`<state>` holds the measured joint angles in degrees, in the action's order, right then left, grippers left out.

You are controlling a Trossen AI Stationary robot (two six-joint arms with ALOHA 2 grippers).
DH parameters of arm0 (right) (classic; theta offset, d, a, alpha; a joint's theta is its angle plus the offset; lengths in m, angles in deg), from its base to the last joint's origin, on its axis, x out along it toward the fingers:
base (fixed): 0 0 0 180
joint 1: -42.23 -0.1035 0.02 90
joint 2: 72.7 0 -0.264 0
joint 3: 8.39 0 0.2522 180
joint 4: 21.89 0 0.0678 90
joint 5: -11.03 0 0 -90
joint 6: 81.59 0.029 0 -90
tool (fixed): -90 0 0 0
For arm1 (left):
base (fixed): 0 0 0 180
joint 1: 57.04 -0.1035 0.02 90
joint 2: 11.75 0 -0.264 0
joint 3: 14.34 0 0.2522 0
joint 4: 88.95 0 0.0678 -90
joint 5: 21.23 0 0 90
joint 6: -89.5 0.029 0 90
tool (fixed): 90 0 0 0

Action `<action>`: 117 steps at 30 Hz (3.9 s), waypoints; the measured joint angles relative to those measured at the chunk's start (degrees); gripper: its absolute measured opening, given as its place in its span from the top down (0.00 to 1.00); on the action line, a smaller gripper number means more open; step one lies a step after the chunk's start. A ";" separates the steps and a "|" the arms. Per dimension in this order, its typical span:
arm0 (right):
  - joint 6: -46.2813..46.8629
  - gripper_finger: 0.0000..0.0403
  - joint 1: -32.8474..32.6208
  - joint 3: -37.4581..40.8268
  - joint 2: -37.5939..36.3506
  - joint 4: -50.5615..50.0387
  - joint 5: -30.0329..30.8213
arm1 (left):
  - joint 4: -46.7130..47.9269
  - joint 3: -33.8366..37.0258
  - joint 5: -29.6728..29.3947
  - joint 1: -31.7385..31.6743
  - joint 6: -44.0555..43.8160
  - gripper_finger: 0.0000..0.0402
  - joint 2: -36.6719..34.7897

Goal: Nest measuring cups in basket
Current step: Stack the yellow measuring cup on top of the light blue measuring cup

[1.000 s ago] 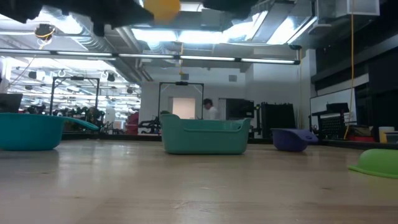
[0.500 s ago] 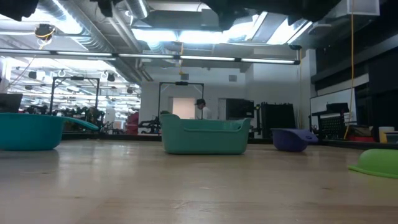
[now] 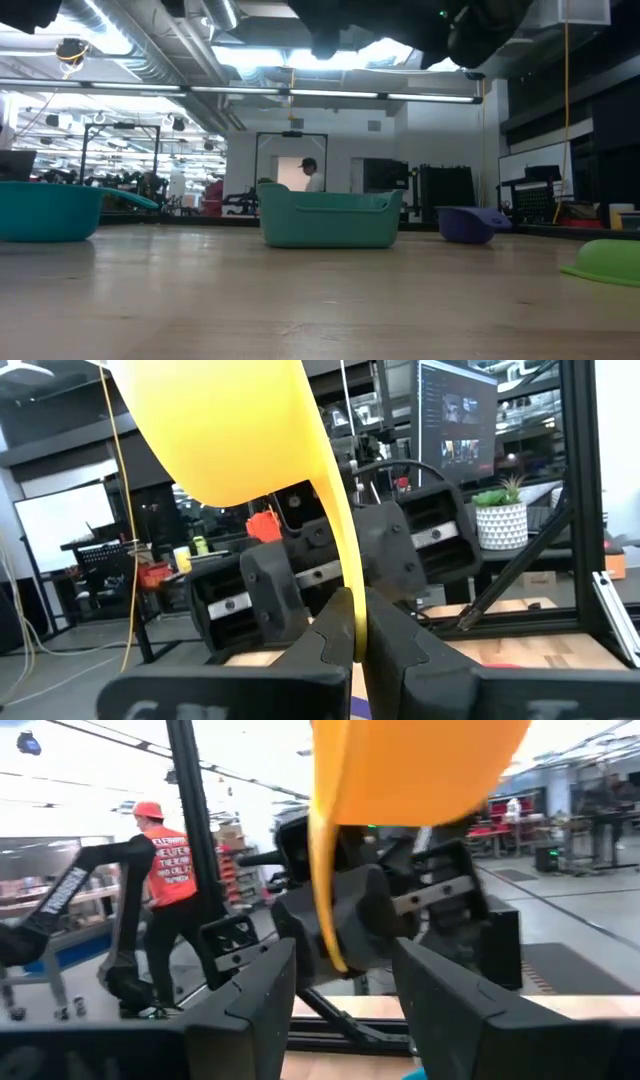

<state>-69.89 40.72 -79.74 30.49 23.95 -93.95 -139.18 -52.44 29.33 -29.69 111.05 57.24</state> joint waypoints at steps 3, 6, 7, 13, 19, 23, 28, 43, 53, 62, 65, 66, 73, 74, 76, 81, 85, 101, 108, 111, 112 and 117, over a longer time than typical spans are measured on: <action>-0.03 0.57 -0.50 -2.23 1.32 0.21 -0.64 | 0.02 0.00 0.07 0.00 -0.02 1.00 0.00; -0.01 0.57 -0.64 -4.16 2.42 0.15 -0.75 | 0.02 0.00 0.13 0.00 -0.02 1.00 0.00; 0.02 0.57 -0.64 -4.65 2.62 0.08 -0.78 | 0.04 0.00 0.13 0.00 -0.02 1.00 0.00; 0.10 0.57 -0.62 -6.50 3.13 -0.37 -0.77 | 0.07 0.00 0.02 0.00 0.01 1.00 0.00; 0.10 0.57 -0.62 -7.40 3.13 -0.43 -0.68 | 0.11 0.00 -0.02 0.00 0.03 1.00 0.00; 0.31 0.57 -0.66 -7.67 3.13 -0.78 -0.68 | 0.33 0.00 -0.03 -0.06 0.03 1.00 0.00; -1.19 0.66 -1.39 -7.67 3.13 -1.20 -0.58 | 0.44 0.00 -0.04 -0.76 0.03 1.00 0.00; -1.81 0.98 -1.64 -7.64 3.13 -1.57 -0.64 | 1.71 0.00 0.54 -0.81 0.01 0.94 -0.02; 1.88 0.98 -0.59 -7.67 3.13 -6.28 -5.23 | 6.16 0.00 -5.27 1.45 -6.26 0.77 -0.26; 11.97 0.98 2.32 -7.64 3.00 -21.75 -18.46 | 26.61 0.02 -10.54 9.57 -17.47 0.70 -8.40; 15.08 0.98 3.11 -7.64 3.00 -27.57 -22.08 | 30.79 0.02 -10.08 11.93 -20.47 0.70 -12.24; 16.04 0.98 3.28 -7.64 3.00 -29.98 -22.99 | 31.22 0.02 -10.08 12.57 -20.99 0.70 -13.41; 23.77 0.98 3.72 -7.64 3.00 -41.93 -23.30 | 31.32 0.02 -11.27 13.21 -21.00 0.70 -20.16; 24.37 0.98 3.75 -7.64 3.00 -42.50 -22.52 | 31.23 0.02 -12.54 12.84 -21.04 0.70 -20.57; 26.33 0.98 3.76 -7.64 3.00 -42.81 -21.33 | 31.42 0.02 -15.42 11.81 -21.03 0.70 -20.81; 30.32 0.98 3.76 -7.64 3.00 -42.71 -17.28 | 32.58 0.02 -18.26 9.02 -21.34 0.70 -20.62; 31.82 0.98 3.73 -7.64 3.00 -42.68 -15.55 | 35.87 0.02 -18.51 6.36 -23.96 0.70 -19.91; 33.11 0.98 2.53 -7.64 3.00 -42.66 -12.86 | 45.59 0.02 -5.87 -3.69 -39.61 0.70 -13.55; 33.11 0.98 2.49 -7.64 3.00 -42.69 -12.45 | 45.50 0.02 -3.72 -6.34 -42.20 0.70 -10.19; 33.30 0.98 2.49 -7.64 3.00 -42.72 -11.97 | 45.35 0.02 -3.63 -7.57 -42.23 0.70 -9.53; 33.57 0.98 2.49 -7.64 3.00 -42.82 -11.57 | 45.38 0.02 -3.63 -7.98 -42.23 0.70 -9.36; 36.07 0.98 2.43 -7.64 3.00 -42.81 -9.86 | 45.48 0.02 -2.55 -10.34 -42.51 0.70 -9.29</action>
<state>-33.82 43.15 -87.38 33.49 -18.86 -103.81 -93.70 -52.42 26.78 -40.03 68.55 47.95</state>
